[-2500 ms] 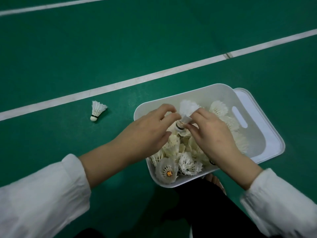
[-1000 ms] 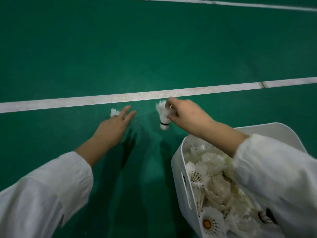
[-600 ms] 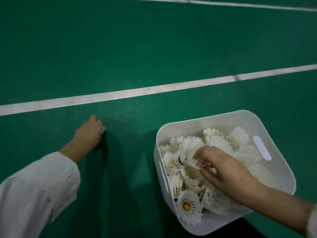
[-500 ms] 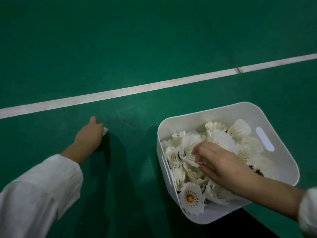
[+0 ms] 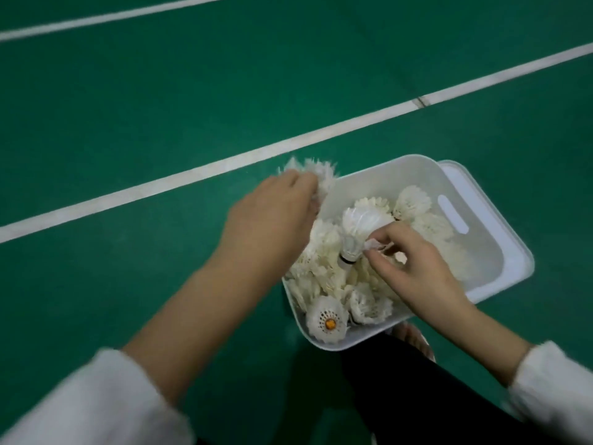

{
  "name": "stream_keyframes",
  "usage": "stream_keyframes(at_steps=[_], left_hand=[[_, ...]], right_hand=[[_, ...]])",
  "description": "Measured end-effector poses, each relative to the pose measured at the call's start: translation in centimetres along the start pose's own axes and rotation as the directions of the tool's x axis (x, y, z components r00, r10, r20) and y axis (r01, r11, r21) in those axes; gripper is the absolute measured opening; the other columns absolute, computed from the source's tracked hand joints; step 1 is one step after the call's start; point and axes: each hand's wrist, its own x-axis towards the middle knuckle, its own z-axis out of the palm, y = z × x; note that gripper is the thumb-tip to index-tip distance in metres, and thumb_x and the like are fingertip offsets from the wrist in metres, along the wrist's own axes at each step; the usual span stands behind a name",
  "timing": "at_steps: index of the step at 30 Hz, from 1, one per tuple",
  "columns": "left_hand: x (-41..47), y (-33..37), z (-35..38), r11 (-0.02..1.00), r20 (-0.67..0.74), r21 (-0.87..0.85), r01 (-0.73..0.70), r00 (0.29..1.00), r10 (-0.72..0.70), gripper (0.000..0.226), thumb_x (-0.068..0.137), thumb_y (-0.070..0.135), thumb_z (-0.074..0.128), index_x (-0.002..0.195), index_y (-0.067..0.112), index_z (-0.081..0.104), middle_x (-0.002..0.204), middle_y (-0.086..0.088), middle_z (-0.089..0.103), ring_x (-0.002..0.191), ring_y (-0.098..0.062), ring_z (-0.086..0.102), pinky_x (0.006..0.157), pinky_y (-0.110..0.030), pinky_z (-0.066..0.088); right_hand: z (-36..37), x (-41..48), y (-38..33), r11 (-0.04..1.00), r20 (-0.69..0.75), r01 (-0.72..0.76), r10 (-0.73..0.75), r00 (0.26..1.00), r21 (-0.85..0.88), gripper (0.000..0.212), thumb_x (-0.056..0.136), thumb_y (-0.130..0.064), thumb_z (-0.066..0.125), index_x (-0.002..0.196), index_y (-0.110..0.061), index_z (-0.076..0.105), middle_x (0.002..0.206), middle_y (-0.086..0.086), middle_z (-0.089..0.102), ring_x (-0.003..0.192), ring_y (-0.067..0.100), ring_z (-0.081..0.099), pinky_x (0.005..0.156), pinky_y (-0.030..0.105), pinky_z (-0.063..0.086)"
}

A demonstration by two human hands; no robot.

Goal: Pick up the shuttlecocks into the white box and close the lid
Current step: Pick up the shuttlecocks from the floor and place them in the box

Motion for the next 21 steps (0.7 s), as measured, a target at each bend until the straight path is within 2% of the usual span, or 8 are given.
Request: stream_keyframes(at_steps=[4, 6, 9, 11, 12, 14, 16, 21], left_hand=[[-4.1, 2.9, 4.9, 0.971, -0.027, -0.104, 0.214, 0.976, -0.217, 0.015, 0.092, 0.029, 0.049, 0.083, 0.019, 0.056, 0.084, 0.003, 0.056, 0.082, -0.019, 0.049, 0.064, -0.033, 0.042], [-7.5, 3.8, 6.6, 0.980, 0.007, -0.054, 0.193, 0.981, -0.193, 0.014, 0.083, 0.028, 0.064, 0.072, 0.019, 0.060, 0.076, 0.004, 0.059, 0.076, -0.020, 0.050, 0.061, -0.033, 0.043], [-11.2, 3.1, 8.6, 0.979, 0.104, -0.009, 0.202, 0.974, -0.200, 0.011, 0.072, 0.030, 0.075, 0.070, 0.024, 0.066, 0.072, 0.011, 0.061, 0.072, -0.017, 0.049, 0.058, -0.029, 0.039], [-12.0, 2.5, 9.5, 0.976, 0.170, 0.024, 0.217, 0.961, -0.218, 0.011, 0.078, 0.036, 0.069, 0.081, 0.026, 0.070, 0.079, 0.013, 0.064, 0.074, -0.015, 0.049, 0.061, -0.029, 0.039], [-12.1, 2.6, 9.8, 0.974, 0.245, 0.048, 0.219, 0.943, -0.224, 0.019, 0.086, 0.041, 0.057, 0.093, 0.027, 0.069, 0.090, 0.014, 0.064, 0.081, -0.015, 0.049, 0.068, -0.030, 0.039], [-12.2, 2.8, 10.7, 0.971, 0.370, 0.032, 0.237, 0.899, -0.232, 0.038, 0.096, 0.046, 0.031, 0.115, 0.029, 0.059, 0.114, 0.013, 0.057, 0.097, -0.014, 0.047, 0.084, -0.030, 0.038], [-12.1, 3.2, 10.9, 0.955, 0.460, -0.034, 0.293, 0.853, -0.245, 0.044, 0.097, 0.045, 0.022, 0.125, 0.028, 0.051, 0.123, 0.011, 0.051, 0.105, -0.013, 0.049, 0.091, -0.030, 0.041], [-11.7, 3.2, 9.6, 0.964, 0.397, -0.030, 0.263, 0.888, -0.230, 0.036, 0.097, 0.046, 0.024, 0.120, 0.031, 0.047, 0.119, 0.016, 0.047, 0.098, -0.009, 0.056, 0.072, -0.024, 0.042]], right_hand=[[-1.5, -1.5, 1.2, 0.997, -0.058, -0.043, 0.047, 0.997, 0.072, 0.007, 0.087, -0.013, 0.061, 0.085, -0.019, 0.058, 0.086, -0.005, 0.059, 0.084, 0.014, 0.056, 0.071, 0.026, 0.045], [-2.1, -1.7, 1.3, 0.994, -0.081, -0.042, 0.050, 0.995, 0.101, 0.003, 0.087, -0.013, 0.061, 0.087, -0.016, 0.059, 0.086, -0.002, 0.060, 0.083, 0.017, 0.057, 0.071, 0.028, 0.047], [-2.1, -2.0, 1.6, 0.995, -0.008, -0.038, 0.039, 0.999, 0.095, 0.002, 0.087, -0.016, 0.062, 0.087, -0.017, 0.060, 0.086, -0.003, 0.061, 0.082, 0.014, 0.057, 0.074, 0.030, 0.048], [-1.9, -2.2, 1.8, 0.996, 0.052, -0.036, 0.032, 0.998, 0.078, 0.002, 0.087, -0.019, 0.062, 0.087, -0.018, 0.063, 0.088, -0.006, 0.063, 0.083, 0.008, 0.057, 0.078, 0.028, 0.047], [-1.9, -2.3, 1.8, 0.997, 0.085, -0.026, 0.020, 0.996, 0.067, 0.003, 0.087, -0.021, 0.062, 0.087, -0.018, 0.064, 0.090, -0.006, 0.064, 0.082, 0.004, 0.056, 0.079, 0.024, 0.047], [-1.7, -2.5, 1.9, 0.999, 0.146, 0.021, -0.025, 0.989, 0.029, 0.005, 0.088, -0.022, 0.061, 0.088, -0.018, 0.065, 0.090, -0.005, 0.065, 0.083, 0.002, 0.056, 0.078, 0.019, 0.046], [-1.5, -2.6, 1.7, 0.997, 0.183, 0.081, -0.077, 0.980, -0.011, 0.008, 0.088, -0.021, 0.061, 0.089, -0.017, 0.066, 0.090, -0.006, 0.066, 0.084, 0.002, 0.057, 0.079, 0.020, 0.046], [-2.9, -2.6, 1.6, 0.975, 0.179, 0.177, -0.153, 0.972, -0.131, 0.007, 0.088, -0.021, 0.061, 0.087, -0.016, 0.066, 0.085, -0.011, 0.062, 0.083, 0.008, 0.055, 0.075, 0.025, 0.046]])
